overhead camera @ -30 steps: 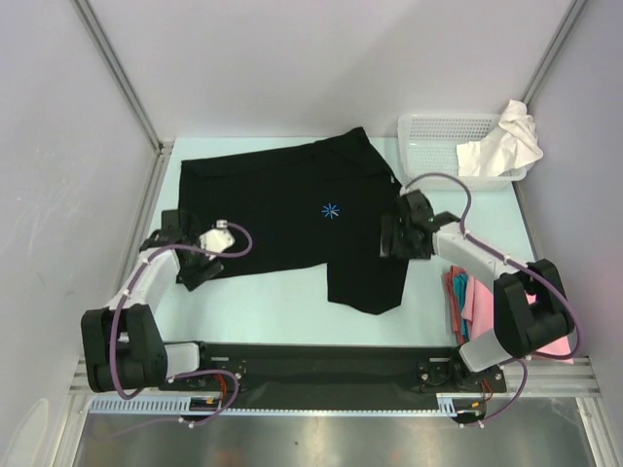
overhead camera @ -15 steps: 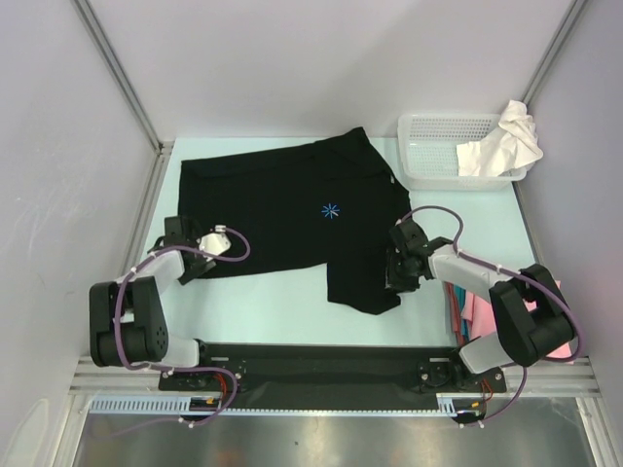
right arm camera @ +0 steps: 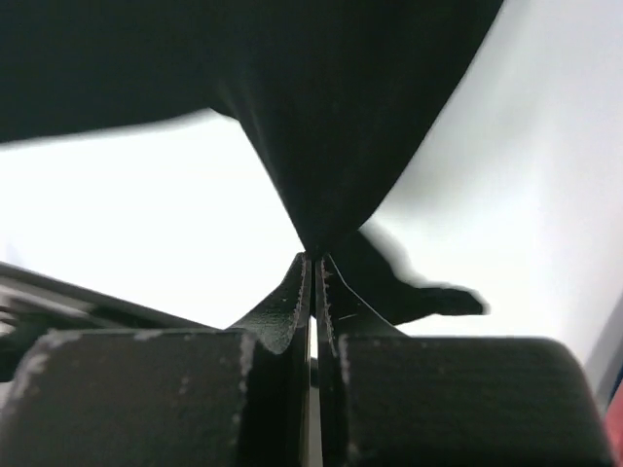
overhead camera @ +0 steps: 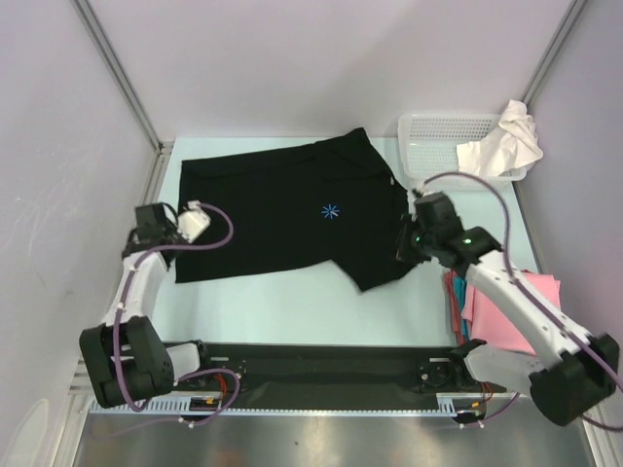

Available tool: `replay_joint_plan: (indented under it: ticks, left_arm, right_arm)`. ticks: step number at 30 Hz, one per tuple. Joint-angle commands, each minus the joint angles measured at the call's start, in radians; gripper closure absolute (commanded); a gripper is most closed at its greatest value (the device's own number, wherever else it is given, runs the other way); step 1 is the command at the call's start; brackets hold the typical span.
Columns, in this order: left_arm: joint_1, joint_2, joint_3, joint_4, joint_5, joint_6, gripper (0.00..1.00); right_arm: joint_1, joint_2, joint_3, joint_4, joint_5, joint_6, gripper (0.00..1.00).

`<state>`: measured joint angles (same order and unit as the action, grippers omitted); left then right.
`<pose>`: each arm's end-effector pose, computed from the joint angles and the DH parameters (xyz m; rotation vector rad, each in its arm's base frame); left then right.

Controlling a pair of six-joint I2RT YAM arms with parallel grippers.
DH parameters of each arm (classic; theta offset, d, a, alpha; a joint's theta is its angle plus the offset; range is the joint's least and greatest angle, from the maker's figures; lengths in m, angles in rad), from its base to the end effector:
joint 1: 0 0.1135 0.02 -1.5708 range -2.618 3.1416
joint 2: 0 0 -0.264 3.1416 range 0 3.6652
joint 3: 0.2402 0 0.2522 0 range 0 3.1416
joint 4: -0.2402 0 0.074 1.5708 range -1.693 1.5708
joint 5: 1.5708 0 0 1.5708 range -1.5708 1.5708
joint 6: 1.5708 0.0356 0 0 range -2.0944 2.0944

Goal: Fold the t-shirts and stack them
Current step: Flatten the tshirt out

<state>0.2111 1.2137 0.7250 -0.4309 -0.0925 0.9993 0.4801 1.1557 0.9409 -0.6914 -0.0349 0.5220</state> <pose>0.2325 0.0532 0.2118 0.9583 2.4099 0.5968 0.2063 0.1088 0.2752 0.0379 2.5363 0.4593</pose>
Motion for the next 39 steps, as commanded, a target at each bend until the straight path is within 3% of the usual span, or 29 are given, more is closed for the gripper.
replay_joint_plan:
  ticks: [1,3,6,7,8,11,13,16,21,30,33,36,37,38,39]
  left_arm:
    - [0.080,-0.074,0.202,-0.179,0.066,-0.089,1.00]
    - [0.097,-0.088,0.260,-0.276,0.085,-0.096,1.00]
    - [0.082,-0.091,0.283,-0.418,0.219,-0.021,0.97]
    - [0.053,-0.095,0.227,-0.423,0.287,0.016,0.86]
    - [0.025,-0.095,0.190,-0.407,0.293,0.007,0.61]
    - [-0.162,-0.089,0.027,-0.293,0.205,-0.016,0.36]
    - [-0.272,-0.092,-0.062,-0.227,0.178,0.004,0.29]
    - [-0.323,-0.076,-0.099,-0.198,0.169,0.021,0.00]
    - [-0.332,-0.019,-0.137,-0.054,0.048,0.024,0.01]
    - [-0.228,0.187,-0.030,-0.156,0.082,0.061,0.09]
    - [-0.228,0.210,-0.062,-0.106,0.068,0.071,0.11]
    - [-0.228,0.236,-0.058,-0.121,0.085,0.044,0.36]
    - [-0.228,0.239,-0.059,-0.127,0.115,0.041,0.55]
    - [-0.228,0.237,-0.064,-0.127,0.120,0.035,0.67]
    - [-0.228,0.228,-0.067,-0.121,0.119,0.009,0.91]
  right_arm:
    - [0.000,-0.144,0.179,-0.105,0.026,-0.052,1.00]
    - [0.002,-0.180,0.283,-0.164,0.082,-0.065,1.00]
    - [0.002,-0.221,0.319,-0.171,0.104,-0.073,1.00]
    - [0.002,-0.232,0.305,-0.157,0.099,-0.068,1.00]
    - [0.003,-0.249,0.286,-0.119,0.089,-0.059,1.00]
    - [0.002,-0.246,0.211,-0.067,0.058,-0.045,1.00]
    - [0.002,-0.237,0.181,-0.062,0.053,-0.042,1.00]
    - [0.000,-0.243,0.141,-0.053,0.078,-0.043,1.00]
    - [-0.011,-0.260,0.093,-0.017,0.078,-0.045,1.00]
    - [-0.017,-0.252,0.078,-0.014,0.078,-0.068,1.00]
    - [-0.018,-0.252,0.078,-0.013,0.078,-0.073,1.00]
    - [-0.021,-0.252,0.079,-0.017,0.089,-0.077,1.00]
    - [-0.024,-0.252,0.082,-0.016,0.089,-0.079,1.00]
    - [-0.024,-0.258,0.087,-0.017,0.092,-0.079,1.00]
    - [-0.028,-0.263,0.093,-0.017,0.096,-0.079,1.00]
